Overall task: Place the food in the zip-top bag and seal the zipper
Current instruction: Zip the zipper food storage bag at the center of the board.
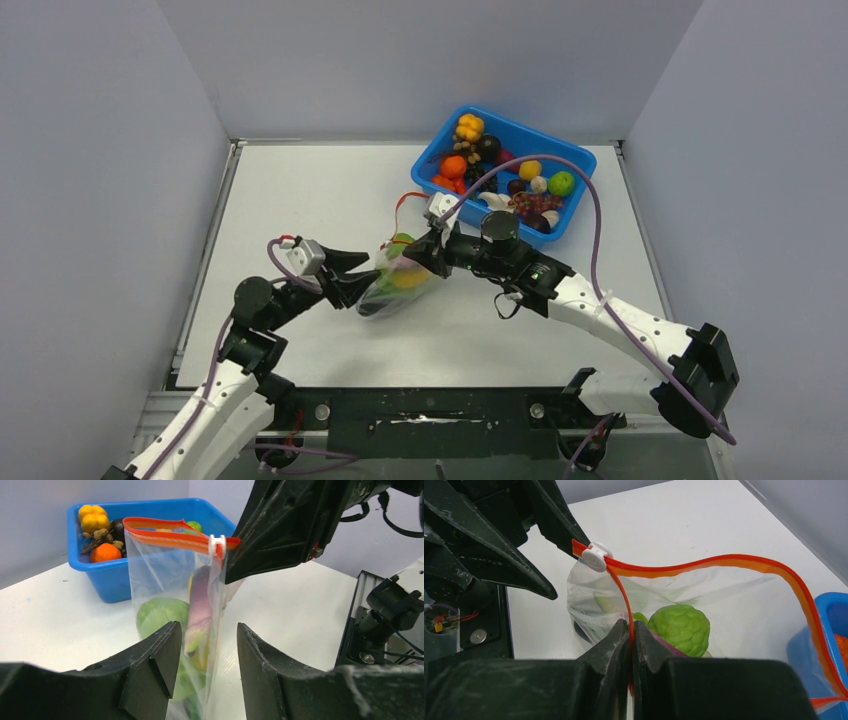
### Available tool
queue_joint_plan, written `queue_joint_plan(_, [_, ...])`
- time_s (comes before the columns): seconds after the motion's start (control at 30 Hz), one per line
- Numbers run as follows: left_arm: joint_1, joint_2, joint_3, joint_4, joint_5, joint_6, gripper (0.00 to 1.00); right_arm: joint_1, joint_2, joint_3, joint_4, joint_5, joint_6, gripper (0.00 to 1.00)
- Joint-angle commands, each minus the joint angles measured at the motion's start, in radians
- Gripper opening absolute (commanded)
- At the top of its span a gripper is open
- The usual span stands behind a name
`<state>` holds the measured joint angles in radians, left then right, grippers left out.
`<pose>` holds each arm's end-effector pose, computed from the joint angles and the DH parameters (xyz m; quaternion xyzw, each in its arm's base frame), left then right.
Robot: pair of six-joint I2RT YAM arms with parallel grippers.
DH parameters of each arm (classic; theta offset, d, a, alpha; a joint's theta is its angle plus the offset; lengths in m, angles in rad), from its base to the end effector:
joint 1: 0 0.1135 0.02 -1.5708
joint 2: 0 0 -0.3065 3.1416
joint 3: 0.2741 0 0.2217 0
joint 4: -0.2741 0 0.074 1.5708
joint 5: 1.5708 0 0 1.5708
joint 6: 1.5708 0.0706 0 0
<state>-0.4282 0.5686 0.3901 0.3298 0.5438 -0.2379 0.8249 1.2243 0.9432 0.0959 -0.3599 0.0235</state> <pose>0.0897 -0.0811 0.3200 0.2624 0.6055 -0.4043 0.6333 0.1686 0.2191 0.3744 -0.4005 0.6525 0.3841 0.5160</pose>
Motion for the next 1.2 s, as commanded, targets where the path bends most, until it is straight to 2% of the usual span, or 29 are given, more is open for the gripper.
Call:
queue_joint_plan(0.0, [0.003, 0.042, -0.014, 0.18, -0.029, 0.037, 0.44, -0.004, -0.014, -0.008, 0.105, -0.026, 0.011, 0.0])
queue_joint_plan(0.27, [0.003, 0.13, -0.003, 0.295, 0.025, 0.046, 0.43, -0.005, -0.004, -0.001, 0.093, -0.039, 0.012, 0.0])
queue_joint_plan(0.47, [0.0, 0.135, -0.015, 0.352, 0.073, 0.05, 0.35, -0.005, 0.012, 0.018, 0.059, -0.039, -0.018, 0.0])
queue_joint_plan(0.53, [-0.003, 0.135, -0.022, 0.367, 0.1, 0.066, 0.29, -0.004, 0.014, 0.023, 0.05, -0.034, -0.031, 0.0])
queue_joint_plan(0.7, [-0.012, 0.128, -0.039, 0.417, 0.122, 0.069, 0.03, -0.003, 0.027, 0.06, 0.0, -0.029, -0.068, 0.0])
queue_joint_plan(0.77, [-0.014, 0.122, -0.043, 0.42, 0.134, 0.076, 0.0, -0.005, 0.029, 0.076, -0.027, -0.026, -0.087, 0.02])
queue_joint_plan(0.87, [-0.014, 0.109, -0.05, 0.412, 0.156, 0.092, 0.0, -0.005, 0.025, 0.099, -0.081, -0.027, -0.129, 0.12])
queue_joint_plan(1.03, [-0.015, 0.095, -0.06, 0.405, 0.176, 0.091, 0.0, -0.005, -0.001, 0.141, -0.172, -0.052, -0.262, 0.46])
queue_joint_plan(1.1, [-0.015, 0.09, -0.064, 0.405, 0.174, 0.083, 0.0, -0.002, -0.015, 0.154, -0.213, -0.084, -0.349, 0.54])
queue_joint_plan(1.17, [-0.015, 0.089, -0.065, 0.402, 0.174, 0.08, 0.0, 0.0, -0.016, 0.173, -0.255, -0.1, -0.43, 0.56])
